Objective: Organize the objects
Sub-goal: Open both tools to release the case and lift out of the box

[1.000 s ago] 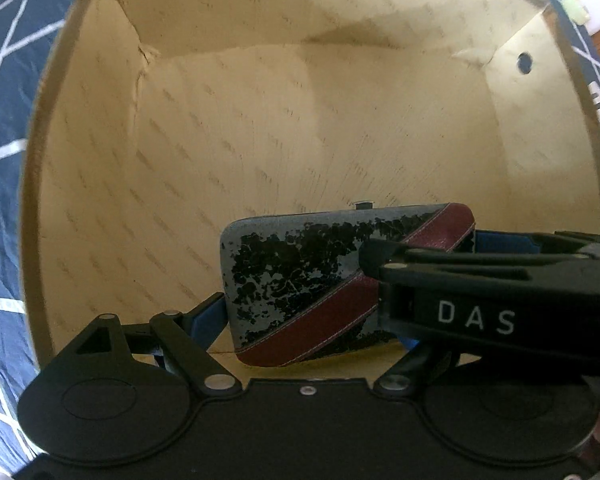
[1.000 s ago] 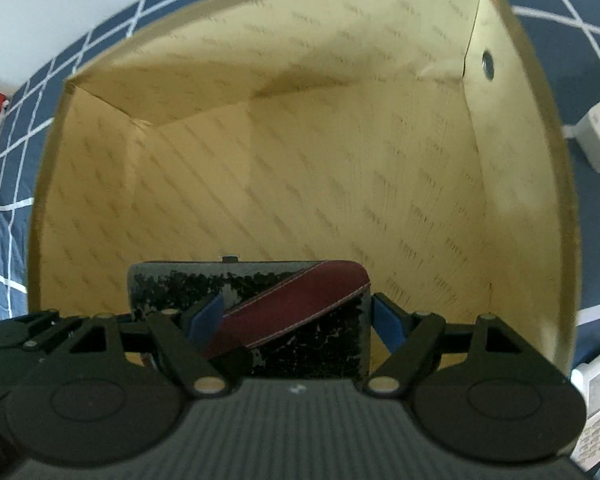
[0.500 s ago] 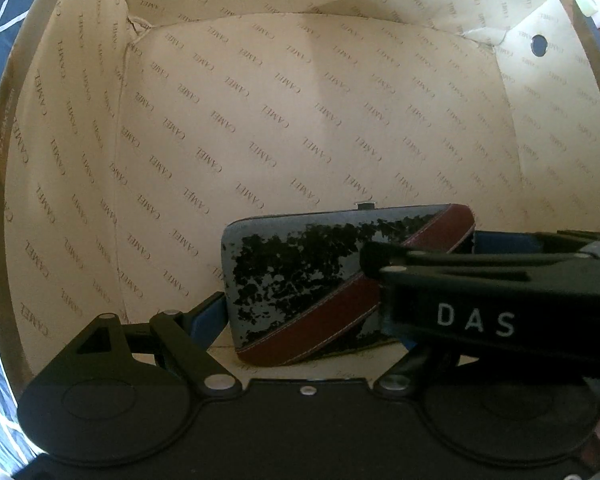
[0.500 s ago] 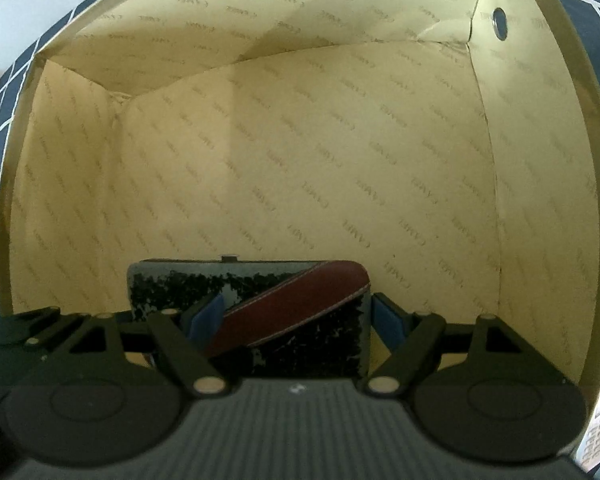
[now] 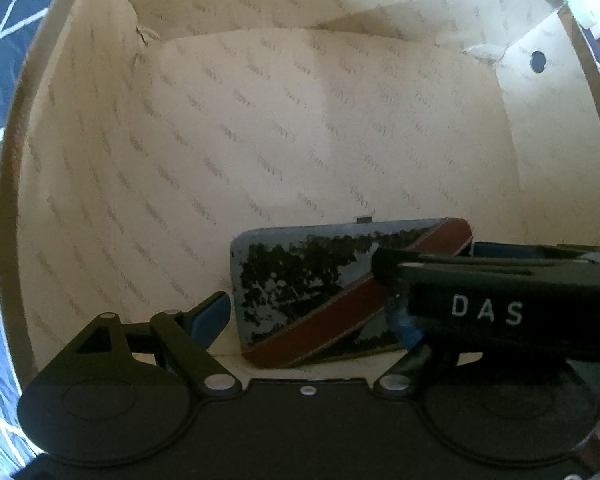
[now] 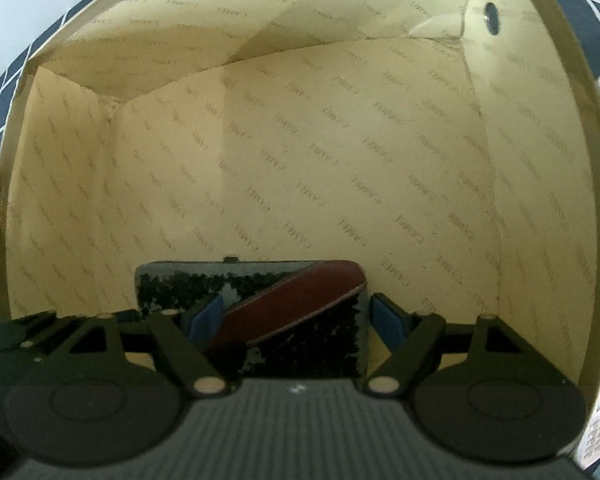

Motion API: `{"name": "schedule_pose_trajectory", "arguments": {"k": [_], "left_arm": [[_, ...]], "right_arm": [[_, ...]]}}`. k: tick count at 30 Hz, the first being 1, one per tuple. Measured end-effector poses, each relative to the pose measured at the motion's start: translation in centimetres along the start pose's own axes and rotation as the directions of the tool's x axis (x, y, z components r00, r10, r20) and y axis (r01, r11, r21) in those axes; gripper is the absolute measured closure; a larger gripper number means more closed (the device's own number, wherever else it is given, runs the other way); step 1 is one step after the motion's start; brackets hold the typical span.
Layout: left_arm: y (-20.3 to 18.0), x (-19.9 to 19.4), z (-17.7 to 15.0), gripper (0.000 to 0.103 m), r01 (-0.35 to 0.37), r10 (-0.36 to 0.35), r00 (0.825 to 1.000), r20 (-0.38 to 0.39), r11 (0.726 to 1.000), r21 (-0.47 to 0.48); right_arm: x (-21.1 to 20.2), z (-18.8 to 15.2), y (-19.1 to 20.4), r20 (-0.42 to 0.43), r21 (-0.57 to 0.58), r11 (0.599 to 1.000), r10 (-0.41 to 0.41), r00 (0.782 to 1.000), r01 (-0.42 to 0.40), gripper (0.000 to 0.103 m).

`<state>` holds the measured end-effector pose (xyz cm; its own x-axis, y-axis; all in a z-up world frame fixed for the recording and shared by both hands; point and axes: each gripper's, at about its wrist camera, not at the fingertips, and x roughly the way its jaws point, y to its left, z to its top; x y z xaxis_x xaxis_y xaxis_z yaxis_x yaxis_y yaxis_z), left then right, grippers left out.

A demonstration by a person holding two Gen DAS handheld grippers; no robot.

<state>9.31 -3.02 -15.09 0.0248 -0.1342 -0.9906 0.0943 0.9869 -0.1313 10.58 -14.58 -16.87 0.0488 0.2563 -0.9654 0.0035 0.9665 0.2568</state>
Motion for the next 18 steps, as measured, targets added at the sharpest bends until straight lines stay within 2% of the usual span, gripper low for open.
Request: {"name": "schedule_pose_trajectory", "arguments": {"k": [10, 14, 18], "left_arm": [[-0.6, -3.3, -0.3, 0.017, -0.011, 0.009, 0.996, 0.088, 1.0, 0.023], [-1.2, -5.6, -1.2, 0.013, -0.017, 0.011, 0.99, 0.142, 0.999, 0.043], [-2.4, -7.2, -1.9, 0.013, -0.023, 0.01, 0.981, 0.193, 0.998, 0.064]], "right_arm": [[-4.0, -0.6, -0.6, 0.113, 0.009, 1.0, -0.004, 0.994, 0.003, 0.022], [-6.4, -1.2, -0.3, 0.177, -0.01, 1.0, 0.007, 0.984, -0.005, 0.021], [-9.2, -2.0, 0.0, 0.24, -0.024, 1.0, 0.007, 0.971, -0.001, 0.014]]}}
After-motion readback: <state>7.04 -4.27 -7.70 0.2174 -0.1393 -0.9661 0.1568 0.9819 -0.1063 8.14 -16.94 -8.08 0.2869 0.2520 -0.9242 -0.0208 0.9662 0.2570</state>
